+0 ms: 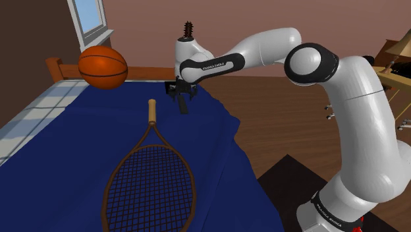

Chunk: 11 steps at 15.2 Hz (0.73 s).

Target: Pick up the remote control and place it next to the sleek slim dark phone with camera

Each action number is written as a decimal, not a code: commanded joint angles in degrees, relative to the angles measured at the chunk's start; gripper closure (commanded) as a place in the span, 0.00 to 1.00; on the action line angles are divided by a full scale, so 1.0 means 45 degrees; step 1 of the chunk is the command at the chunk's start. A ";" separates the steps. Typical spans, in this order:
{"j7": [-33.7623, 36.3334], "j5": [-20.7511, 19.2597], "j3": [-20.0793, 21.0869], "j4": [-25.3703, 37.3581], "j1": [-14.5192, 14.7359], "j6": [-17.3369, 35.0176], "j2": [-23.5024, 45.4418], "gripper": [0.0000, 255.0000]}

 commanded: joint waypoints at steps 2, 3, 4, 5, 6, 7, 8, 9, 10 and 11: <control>-0.0111 0.0258 0.0221 -0.0033 -0.0064 -0.0598 -0.0649 0.00; -0.0147 0.0337 0.0286 -0.0019 -0.0077 -0.0793 -0.0835 0.00; -0.0147 0.0338 0.0285 -0.0019 -0.0077 -0.0793 -0.0835 0.00; -0.0147 0.0338 0.0285 -0.0021 -0.0077 -0.0792 -0.0836 0.00; -0.0147 0.0337 0.0285 -0.0020 -0.0077 -0.0792 -0.0835 0.00; -0.0147 0.0338 0.0285 -0.0019 -0.0077 -0.0793 -0.0835 0.00; -0.0147 0.0337 0.0285 -0.0019 -0.0077 -0.0793 -0.0835 0.00; -0.0147 0.0337 0.0285 -0.0019 -0.0077 -0.0793 -0.0835 0.00; -0.0147 0.0337 0.0285 -0.0019 -0.0077 -0.0793 -0.0835 0.00; -0.0147 0.0337 0.0285 -0.0019 -0.0077 -0.0793 -0.0835 0.00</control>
